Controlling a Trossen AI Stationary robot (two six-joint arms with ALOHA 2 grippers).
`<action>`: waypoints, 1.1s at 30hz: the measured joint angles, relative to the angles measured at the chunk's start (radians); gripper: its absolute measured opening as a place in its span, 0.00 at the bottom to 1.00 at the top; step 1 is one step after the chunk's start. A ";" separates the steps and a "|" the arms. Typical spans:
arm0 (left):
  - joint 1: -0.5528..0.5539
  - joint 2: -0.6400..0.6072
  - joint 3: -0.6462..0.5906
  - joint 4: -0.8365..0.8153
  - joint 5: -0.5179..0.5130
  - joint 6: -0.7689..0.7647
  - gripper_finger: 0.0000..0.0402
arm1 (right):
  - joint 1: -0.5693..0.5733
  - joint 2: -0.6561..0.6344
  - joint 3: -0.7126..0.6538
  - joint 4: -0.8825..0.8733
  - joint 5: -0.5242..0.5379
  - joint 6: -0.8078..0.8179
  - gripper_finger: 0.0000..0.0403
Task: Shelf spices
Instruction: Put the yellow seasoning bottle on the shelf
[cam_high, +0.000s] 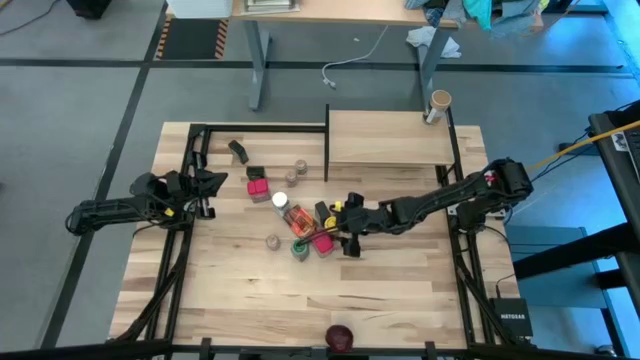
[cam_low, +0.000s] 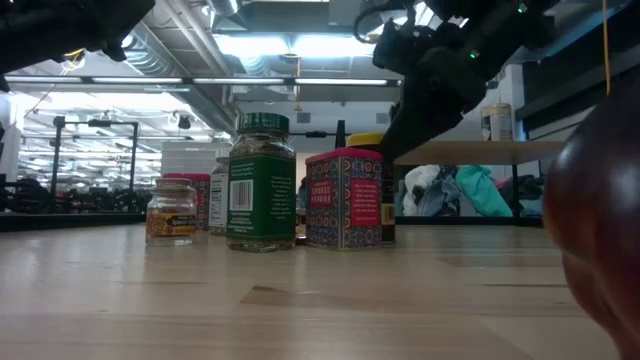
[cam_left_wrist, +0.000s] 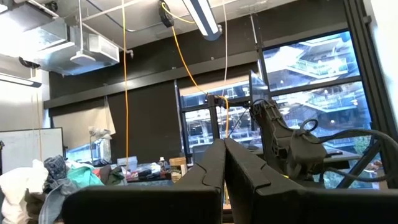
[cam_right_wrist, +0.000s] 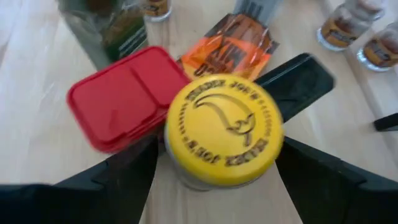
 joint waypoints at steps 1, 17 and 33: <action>0.000 0.000 0.000 0.000 0.000 0.000 0.00 | 0.000 0.000 0.000 0.010 0.000 -0.004 0.80; 0.000 0.000 0.000 0.000 0.000 0.001 0.00 | -0.002 0.016 -0.088 0.185 0.051 -0.010 0.80; 0.000 0.000 0.000 -0.005 0.000 0.003 0.00 | -0.001 0.049 -0.087 0.251 0.061 -0.018 0.51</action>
